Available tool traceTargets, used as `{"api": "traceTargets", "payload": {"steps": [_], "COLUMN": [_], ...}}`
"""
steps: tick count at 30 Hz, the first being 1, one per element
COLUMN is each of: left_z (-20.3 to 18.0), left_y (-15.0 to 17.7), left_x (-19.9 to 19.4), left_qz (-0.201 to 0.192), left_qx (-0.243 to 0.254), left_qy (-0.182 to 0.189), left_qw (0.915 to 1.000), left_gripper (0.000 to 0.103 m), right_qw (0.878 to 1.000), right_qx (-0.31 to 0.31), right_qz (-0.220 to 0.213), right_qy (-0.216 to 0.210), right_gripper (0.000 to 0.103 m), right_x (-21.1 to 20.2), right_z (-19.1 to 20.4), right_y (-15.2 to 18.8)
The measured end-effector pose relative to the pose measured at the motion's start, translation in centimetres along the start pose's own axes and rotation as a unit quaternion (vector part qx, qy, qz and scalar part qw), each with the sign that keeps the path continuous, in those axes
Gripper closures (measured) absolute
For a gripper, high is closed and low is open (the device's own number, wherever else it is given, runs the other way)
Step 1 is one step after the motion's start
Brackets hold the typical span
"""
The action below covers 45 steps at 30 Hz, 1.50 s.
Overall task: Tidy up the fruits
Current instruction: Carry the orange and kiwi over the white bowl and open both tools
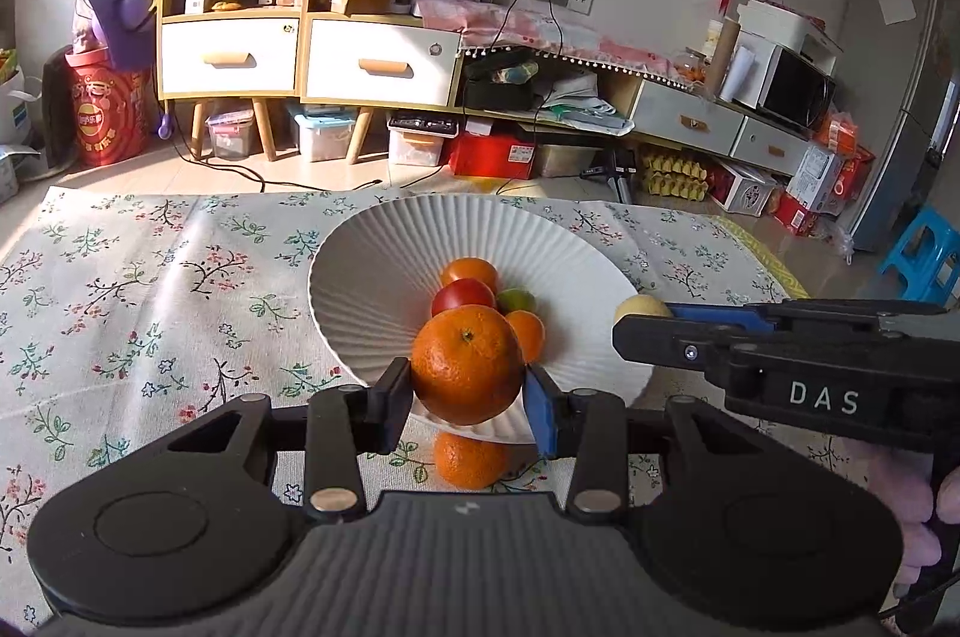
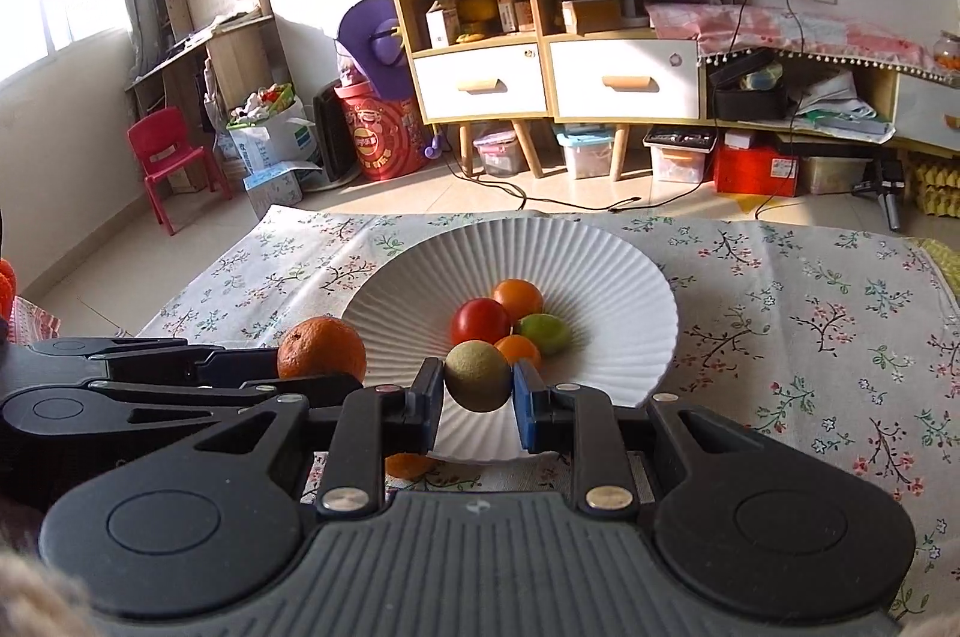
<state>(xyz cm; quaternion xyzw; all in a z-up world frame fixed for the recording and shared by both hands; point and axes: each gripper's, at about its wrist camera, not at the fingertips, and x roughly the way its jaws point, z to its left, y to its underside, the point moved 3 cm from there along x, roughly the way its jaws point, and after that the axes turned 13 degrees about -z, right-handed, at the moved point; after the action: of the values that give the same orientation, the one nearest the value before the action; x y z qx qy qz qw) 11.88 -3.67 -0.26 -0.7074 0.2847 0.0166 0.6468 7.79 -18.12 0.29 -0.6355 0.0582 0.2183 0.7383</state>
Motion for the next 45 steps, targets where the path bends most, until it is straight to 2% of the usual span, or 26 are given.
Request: {"api": "traceTargets", "payload": {"steps": [9,14,33,36,39,41,43,45], "left_z": [-0.5,-0.3,-0.7,-0.6,-0.5,-0.4,-0.3,-0.3], "left_y": [0.4,0.6,0.6,0.5,0.2,0.0,-0.1,-0.3], "left_x": [2.3,3.1,4.6,4.4,4.1,3.7,3.4,3.0], "left_qz": [0.020,0.026,0.025,0.020,0.014,0.009,0.007,0.005], "left_qx": [0.026,0.029,0.050,0.047,0.047,0.044,0.042,0.041], "left_qy": [-0.008,-0.011,-0.005,-0.006,-0.009,-0.010,-0.011,-0.013], "left_qw": [0.9994,0.9992,0.9984,0.9987,0.9988,0.9989,0.9990,0.9991], "left_gripper": [0.065,0.065,0.064,0.062,0.051,0.044,0.040,0.036], "right_qw": [0.998,0.998,0.998,0.998,0.998,0.998,0.998,0.998], "right_qx": [0.039,0.032,0.004,0.005,0.008,0.011,0.011,0.011], "right_qz": [0.021,0.028,0.041,0.040,0.037,0.034,0.029,0.028], "right_qy": [0.033,0.044,0.042,0.041,0.042,0.043,0.045,0.047], "right_gripper": [0.081,0.081,0.081,0.078,0.075,0.062,0.054,0.051], "right_x": [3.2,4.2,5.5,5.5,5.2,4.8,4.5,4.2], "right_z": [-2.7,-3.0,-3.0,-2.9,-2.8,-2.7,-2.7,-2.6], "right_y": [0.1,0.5,0.8,0.7,0.5,0.3,0.1,-0.1]}}
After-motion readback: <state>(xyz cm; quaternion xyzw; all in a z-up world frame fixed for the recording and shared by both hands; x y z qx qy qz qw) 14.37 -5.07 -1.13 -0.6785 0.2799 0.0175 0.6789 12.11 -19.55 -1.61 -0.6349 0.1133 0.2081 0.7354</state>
